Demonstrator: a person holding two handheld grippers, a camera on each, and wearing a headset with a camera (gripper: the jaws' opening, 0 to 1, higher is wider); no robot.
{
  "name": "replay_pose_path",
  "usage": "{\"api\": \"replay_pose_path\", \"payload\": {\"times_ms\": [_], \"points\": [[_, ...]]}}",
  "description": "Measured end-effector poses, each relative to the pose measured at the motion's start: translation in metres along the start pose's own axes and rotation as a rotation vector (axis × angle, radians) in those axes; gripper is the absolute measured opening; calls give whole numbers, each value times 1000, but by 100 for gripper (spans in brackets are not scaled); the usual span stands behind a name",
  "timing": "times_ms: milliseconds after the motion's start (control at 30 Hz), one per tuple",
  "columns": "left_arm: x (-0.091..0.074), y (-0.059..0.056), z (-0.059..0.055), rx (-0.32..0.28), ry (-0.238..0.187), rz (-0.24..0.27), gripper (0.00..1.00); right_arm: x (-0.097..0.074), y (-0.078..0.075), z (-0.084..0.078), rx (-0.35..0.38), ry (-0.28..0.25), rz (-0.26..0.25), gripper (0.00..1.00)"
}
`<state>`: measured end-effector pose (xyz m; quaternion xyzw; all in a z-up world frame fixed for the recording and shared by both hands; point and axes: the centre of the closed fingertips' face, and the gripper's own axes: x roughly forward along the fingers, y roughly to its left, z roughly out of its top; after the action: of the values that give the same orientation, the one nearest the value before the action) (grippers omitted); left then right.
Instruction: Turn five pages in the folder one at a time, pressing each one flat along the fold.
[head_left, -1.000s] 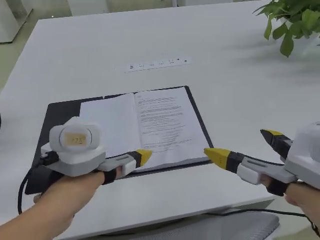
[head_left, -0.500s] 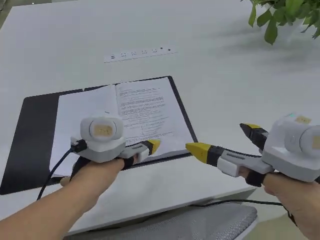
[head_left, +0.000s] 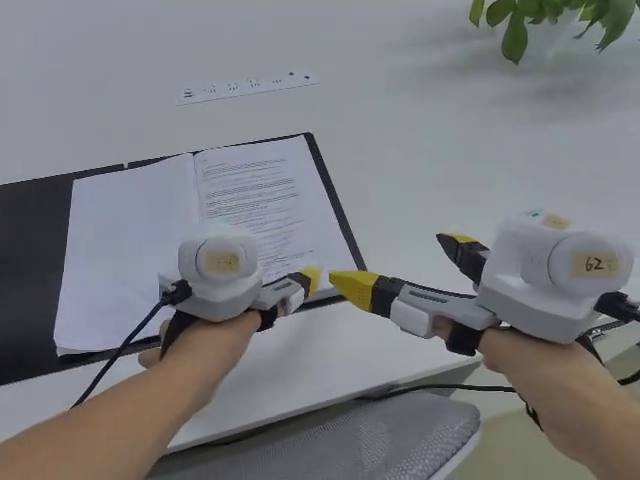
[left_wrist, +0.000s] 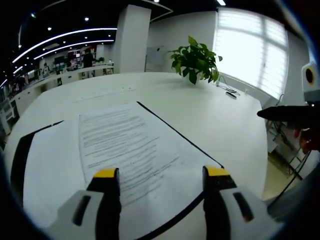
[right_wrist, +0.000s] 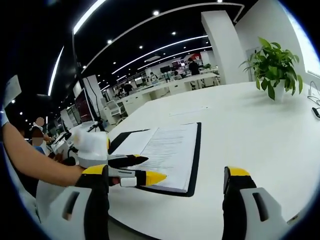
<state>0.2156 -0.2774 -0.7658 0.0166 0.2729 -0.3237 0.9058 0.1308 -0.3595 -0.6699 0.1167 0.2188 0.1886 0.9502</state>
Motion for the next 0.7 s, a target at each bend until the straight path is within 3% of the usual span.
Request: {"api": "replay_pose_path", "payload": {"times_ms": [133, 233, 300, 367, 533, 700], "points": [[10, -5, -3, 5, -15, 9, 66, 2, 1, -3, 13, 0, 8, 94], [13, -3, -5, 45, -35, 40, 64, 3, 0, -6, 21, 5, 8, 94], [14, 0, -8, 110, -51, 65, 62, 3, -1, -8, 28, 8, 7, 94], [14, -1, -9, 92, -96, 64, 62, 3, -1, -9, 35, 9, 8, 93], [14, -1, -11, 116, -136, 56, 60, 4, -4, -12, 52, 11, 4, 93], [14, -6, -11, 121, -159, 24, 53, 7, -6, -15, 60, 19, 3, 92]]}}
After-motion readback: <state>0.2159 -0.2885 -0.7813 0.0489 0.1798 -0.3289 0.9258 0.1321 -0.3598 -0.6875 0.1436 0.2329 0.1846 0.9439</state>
